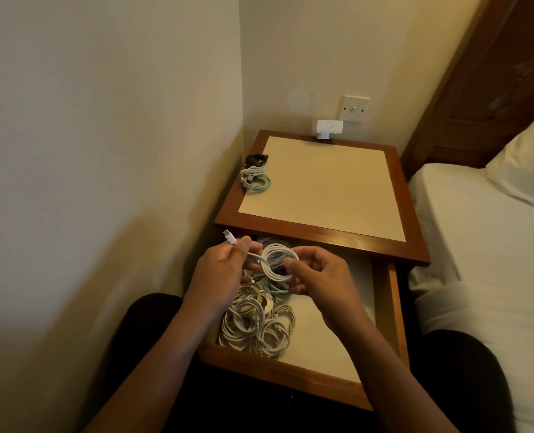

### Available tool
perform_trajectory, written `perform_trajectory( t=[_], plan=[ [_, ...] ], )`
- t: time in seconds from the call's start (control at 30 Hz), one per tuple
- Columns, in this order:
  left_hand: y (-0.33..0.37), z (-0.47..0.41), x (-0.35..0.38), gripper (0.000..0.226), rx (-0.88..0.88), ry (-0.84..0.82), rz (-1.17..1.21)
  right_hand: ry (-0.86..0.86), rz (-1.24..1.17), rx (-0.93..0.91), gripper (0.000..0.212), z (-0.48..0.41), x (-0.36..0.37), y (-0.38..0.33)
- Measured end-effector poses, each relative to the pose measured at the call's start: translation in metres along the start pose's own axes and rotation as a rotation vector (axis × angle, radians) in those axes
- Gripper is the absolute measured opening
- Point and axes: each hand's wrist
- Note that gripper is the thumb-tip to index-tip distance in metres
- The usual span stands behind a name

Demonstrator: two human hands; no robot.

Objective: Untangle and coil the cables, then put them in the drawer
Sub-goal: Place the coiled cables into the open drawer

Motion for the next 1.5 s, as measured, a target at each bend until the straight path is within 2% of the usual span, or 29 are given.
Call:
perform_trajectory(
  t=[0.13,0.3,0.37,0.47,0.57,0.73,0.8,0.9,1.0,1.1,1.27,1.4,1.5],
  plan=[
    [0.003,0.007,0.0,0.044,0.035,0.129,0.142,0.006,-0.073,-0.005,0.025,0.001,0.0,0.003],
    [0.012,0.01,-0.002,0.043,-0.033,0.147,0.489,0.001,-0.15,0.011,0.018,0.003,-0.001,-0.005],
    [0.016,0.009,0.002,0.037,-0.039,0.167,0.547,0.021,-0.162,0.017,0.015,0.004,-0.001,-0.005],
    [0.016,0.003,0.006,0.025,-0.006,0.206,0.439,-0.004,-0.109,-0.021,0.014,0.008,0.0,-0.005],
    [0.015,-0.009,0.008,0.027,-0.018,0.209,0.328,-0.07,-0.065,-0.059,0.015,0.014,0.0,-0.005],
    [0.007,-0.017,0.007,0.011,0.139,-0.004,-0.145,-0.105,-0.008,-0.135,0.016,0.019,-0.001,-0.009],
    [0.005,-0.016,0.006,0.022,0.125,-0.113,-0.151,-0.041,0.045,-0.159,0.015,0.016,-0.001,-0.008],
    [0.007,-0.011,0.008,0.039,0.001,-0.223,0.066,0.138,0.193,-0.213,0.017,0.009,0.0,-0.005],
    [0.006,-0.008,0.005,0.03,-0.02,-0.24,0.178,0.227,0.29,-0.265,0.018,0.006,0.001,-0.003],
    [0.002,-0.006,0.002,0.017,-0.022,-0.188,0.278,0.182,0.239,-0.239,0.017,0.003,-0.002,0.0],
    [0.003,-0.008,0.006,0.034,-0.185,-0.155,0.592,-0.046,-0.07,-0.074,0.016,0.003,-0.005,-0.005],
    [-0.002,-0.005,0.016,0.047,-0.379,-0.14,1.017,-0.037,0.008,-0.118,0.018,0.002,-0.006,-0.003],
    [-0.007,-0.006,0.025,0.055,-0.426,-0.059,1.099,0.001,0.124,-0.172,0.022,0.002,-0.003,0.002]
  ],
)
Point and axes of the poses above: each hand's wrist, its own z-axis away from the middle knuckle, its own x-axis out of the palm, y = z × x, and after that the axes turned 6 degrees about x, right-handed
